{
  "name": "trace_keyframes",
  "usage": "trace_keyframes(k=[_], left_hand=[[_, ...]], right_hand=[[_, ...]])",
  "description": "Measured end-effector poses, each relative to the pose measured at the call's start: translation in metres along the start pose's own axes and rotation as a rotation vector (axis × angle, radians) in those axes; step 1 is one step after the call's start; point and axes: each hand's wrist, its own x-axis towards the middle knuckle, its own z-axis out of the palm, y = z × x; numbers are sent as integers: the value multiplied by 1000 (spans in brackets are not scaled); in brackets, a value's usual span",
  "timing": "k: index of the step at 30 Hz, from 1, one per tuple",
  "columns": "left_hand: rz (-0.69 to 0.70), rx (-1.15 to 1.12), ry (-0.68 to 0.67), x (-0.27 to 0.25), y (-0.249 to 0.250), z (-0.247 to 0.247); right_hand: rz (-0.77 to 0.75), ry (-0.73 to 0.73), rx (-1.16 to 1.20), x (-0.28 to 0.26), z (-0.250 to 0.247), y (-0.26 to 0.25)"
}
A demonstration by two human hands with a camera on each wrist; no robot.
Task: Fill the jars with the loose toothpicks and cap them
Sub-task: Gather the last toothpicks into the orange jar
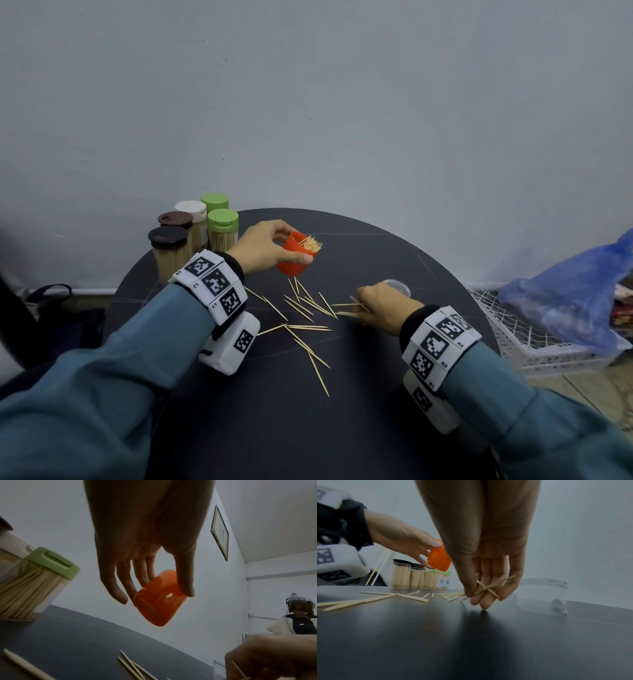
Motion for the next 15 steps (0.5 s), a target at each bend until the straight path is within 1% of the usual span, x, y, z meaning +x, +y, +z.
trace_keyframes(k=[4,9,15], left_hand=[[0,3,1,0,0,-1],[11,14,1,0,1,-1],[8,-12,3,1,2,-1]], right_hand=[[3,-11,10,-1,-2,-1],[13,14,49,-1,-3,2],[62,30,47,0,-6,7]])
